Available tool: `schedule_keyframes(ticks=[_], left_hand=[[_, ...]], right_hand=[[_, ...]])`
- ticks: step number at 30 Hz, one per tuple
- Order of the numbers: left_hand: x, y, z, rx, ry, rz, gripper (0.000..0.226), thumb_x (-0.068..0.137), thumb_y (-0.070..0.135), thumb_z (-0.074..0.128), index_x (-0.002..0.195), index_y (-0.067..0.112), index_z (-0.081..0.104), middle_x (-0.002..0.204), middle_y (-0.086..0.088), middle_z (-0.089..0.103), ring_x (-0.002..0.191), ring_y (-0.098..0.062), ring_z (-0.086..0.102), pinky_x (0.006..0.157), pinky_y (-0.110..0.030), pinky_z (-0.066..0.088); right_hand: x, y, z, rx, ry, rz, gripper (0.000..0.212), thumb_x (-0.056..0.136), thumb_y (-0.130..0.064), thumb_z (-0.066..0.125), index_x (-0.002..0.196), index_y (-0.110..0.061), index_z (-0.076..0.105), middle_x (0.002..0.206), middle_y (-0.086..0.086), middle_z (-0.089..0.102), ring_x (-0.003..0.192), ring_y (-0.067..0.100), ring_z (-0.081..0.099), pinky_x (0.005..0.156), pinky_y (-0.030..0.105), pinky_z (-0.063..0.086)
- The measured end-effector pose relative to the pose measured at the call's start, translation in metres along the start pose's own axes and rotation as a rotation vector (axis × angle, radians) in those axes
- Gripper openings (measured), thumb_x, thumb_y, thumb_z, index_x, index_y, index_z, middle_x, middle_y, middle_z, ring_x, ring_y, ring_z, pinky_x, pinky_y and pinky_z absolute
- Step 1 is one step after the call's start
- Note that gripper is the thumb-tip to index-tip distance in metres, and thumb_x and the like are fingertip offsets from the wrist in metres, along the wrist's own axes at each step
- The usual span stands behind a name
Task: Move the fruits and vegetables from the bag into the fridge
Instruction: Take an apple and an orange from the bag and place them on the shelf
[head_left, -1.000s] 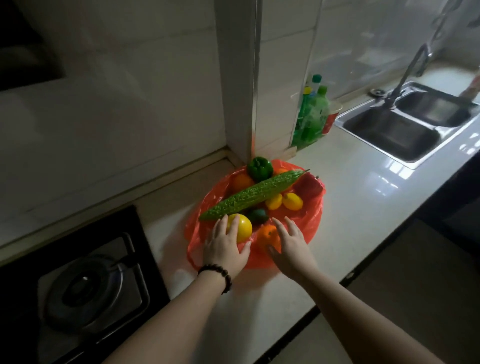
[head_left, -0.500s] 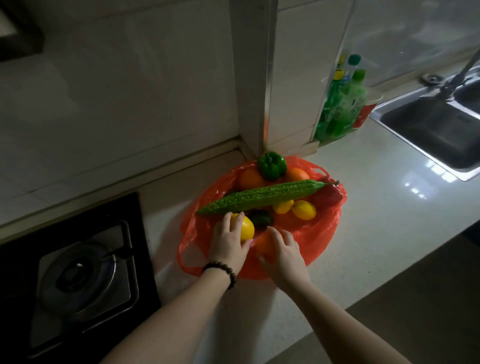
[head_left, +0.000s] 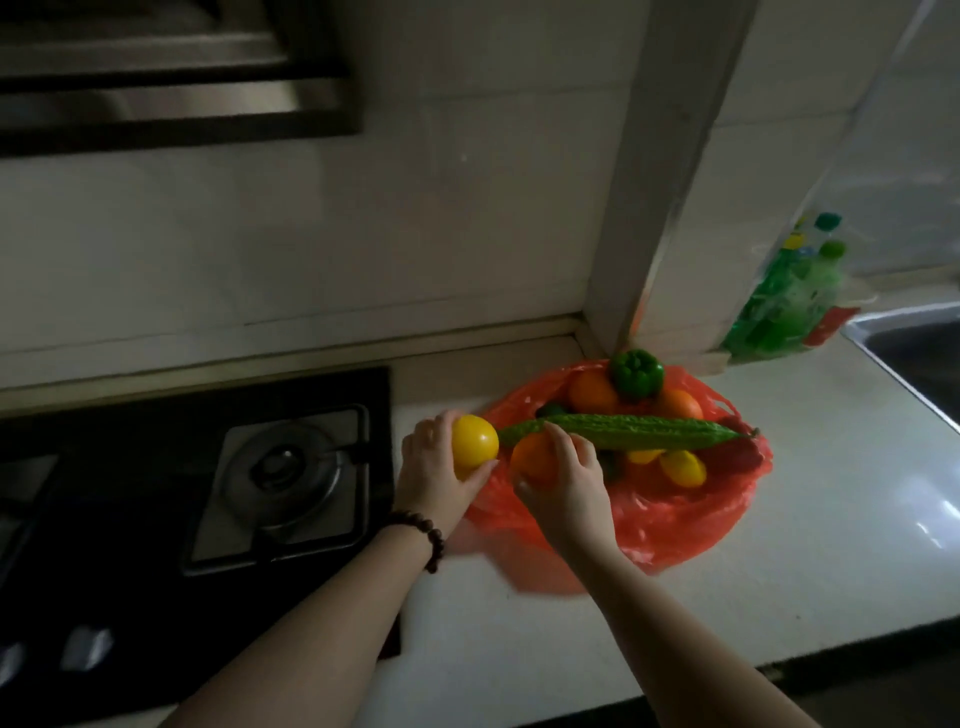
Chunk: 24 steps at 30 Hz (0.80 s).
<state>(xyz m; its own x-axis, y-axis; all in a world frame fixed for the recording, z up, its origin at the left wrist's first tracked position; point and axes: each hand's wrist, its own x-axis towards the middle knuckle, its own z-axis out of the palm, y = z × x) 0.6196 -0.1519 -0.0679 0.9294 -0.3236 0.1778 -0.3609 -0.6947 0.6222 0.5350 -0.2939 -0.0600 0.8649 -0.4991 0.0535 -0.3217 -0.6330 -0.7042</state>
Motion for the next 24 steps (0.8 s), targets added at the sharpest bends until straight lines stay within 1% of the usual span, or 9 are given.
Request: schedule_keyframes(ticks=[3,5,7,9,12,16,20,22,24], left_hand=[[-0.017,-0.027,-0.039,-0.039,0.092,-0.029,0.071,0.066,0.040,0.081,0.122,0.013,0.047,0.118,-0.011,0.050,0.107,-0.029,0.049,0.084,-0.032,0.038],[-0.034,-0.043,-0.069,-0.020,0.147,-0.054,0.072,0.066,0.041,0.081,0.122,0.014,0.045,0.120,-0.009,0.048,0.109,-0.025,0.048,0.085,-0.030,0.039],[-0.054,-0.058,-0.098,0.002,0.185,-0.114,0.075,0.068,0.043,0.080,0.126,0.018,0.039,0.128,-0.007,0.043,0.114,-0.024,0.046,0.085,-0.035,0.046],[-0.076,-0.076,-0.124,0.013,0.219,-0.175,0.080,0.069,0.044,0.079,0.130,0.021,0.033,0.133,-0.007,0.038,0.115,-0.025,0.048,0.084,-0.038,0.050],[-0.114,-0.103,-0.160,0.029,0.278,-0.234,0.088,0.069,0.043,0.079,0.137,0.027,0.026,0.133,-0.007,0.032,0.116,-0.028,0.047,0.086,-0.043,0.052],[-0.176,-0.142,-0.207,0.045,0.355,-0.357,0.096,0.071,0.043,0.077,0.145,0.031,0.018,0.133,-0.008,0.027,0.118,-0.028,0.045,0.090,-0.041,0.051],[-0.247,-0.179,-0.258,0.040,0.437,-0.480,0.088,0.073,0.046,0.075,0.143,0.030,0.024,0.132,-0.005,0.024,0.116,-0.029,0.043,0.094,-0.040,0.048],[-0.287,-0.195,-0.285,0.060,0.500,-0.532,0.085,0.072,0.045,0.075,0.140,0.027,0.029,0.131,-0.007,0.024,0.115,-0.029,0.043,0.096,-0.038,0.045],[-0.331,-0.211,-0.313,0.075,0.571,-0.591,0.083,0.071,0.043,0.076,0.138,0.028,0.030,0.131,-0.005,0.023,0.118,-0.029,0.040,0.097,-0.038,0.044]], right_hand=[[-0.012,-0.033,0.021,0.024,-0.054,-0.069,0.072,0.076,-0.044,0.069,0.138,-0.033,0.034,0.139,0.001,0.037,0.121,0.026,0.044,0.088,0.039,0.049],[-0.024,-0.056,0.037,0.043,-0.096,-0.120,0.071,0.077,-0.043,0.069,0.138,-0.031,0.034,0.140,0.002,0.037,0.122,0.028,0.044,0.089,0.041,0.049],[-0.038,-0.080,0.053,0.060,-0.128,-0.169,0.071,0.078,-0.041,0.069,0.138,-0.030,0.035,0.139,0.003,0.037,0.122,0.028,0.043,0.089,0.041,0.049],[-0.055,-0.104,0.068,0.058,-0.162,-0.221,0.071,0.079,-0.040,0.069,0.139,-0.030,0.033,0.139,0.003,0.037,0.122,0.027,0.043,0.089,0.038,0.048],[-0.087,-0.137,0.094,0.040,-0.229,-0.305,0.070,0.080,-0.042,0.067,0.139,-0.032,0.029,0.139,0.002,0.036,0.119,0.027,0.044,0.089,0.040,0.049],[-0.138,-0.181,0.129,0.067,-0.327,-0.382,0.072,0.080,-0.048,0.065,0.137,-0.038,0.024,0.142,-0.001,0.031,0.121,0.025,0.043,0.092,0.043,0.050],[-0.198,-0.228,0.165,0.081,-0.424,-0.494,0.072,0.079,-0.048,0.066,0.137,-0.039,0.025,0.140,-0.003,0.031,0.121,0.024,0.044,0.091,0.042,0.051],[-0.231,-0.253,0.182,0.084,-0.479,-0.558,0.071,0.078,-0.049,0.066,0.136,-0.040,0.025,0.140,-0.005,0.030,0.122,0.024,0.044,0.091,0.041,0.051],[-0.267,-0.279,0.200,0.091,-0.541,-0.630,0.071,0.079,-0.049,0.065,0.136,-0.041,0.024,0.141,-0.005,0.028,0.122,0.023,0.043,0.093,0.040,0.049]])
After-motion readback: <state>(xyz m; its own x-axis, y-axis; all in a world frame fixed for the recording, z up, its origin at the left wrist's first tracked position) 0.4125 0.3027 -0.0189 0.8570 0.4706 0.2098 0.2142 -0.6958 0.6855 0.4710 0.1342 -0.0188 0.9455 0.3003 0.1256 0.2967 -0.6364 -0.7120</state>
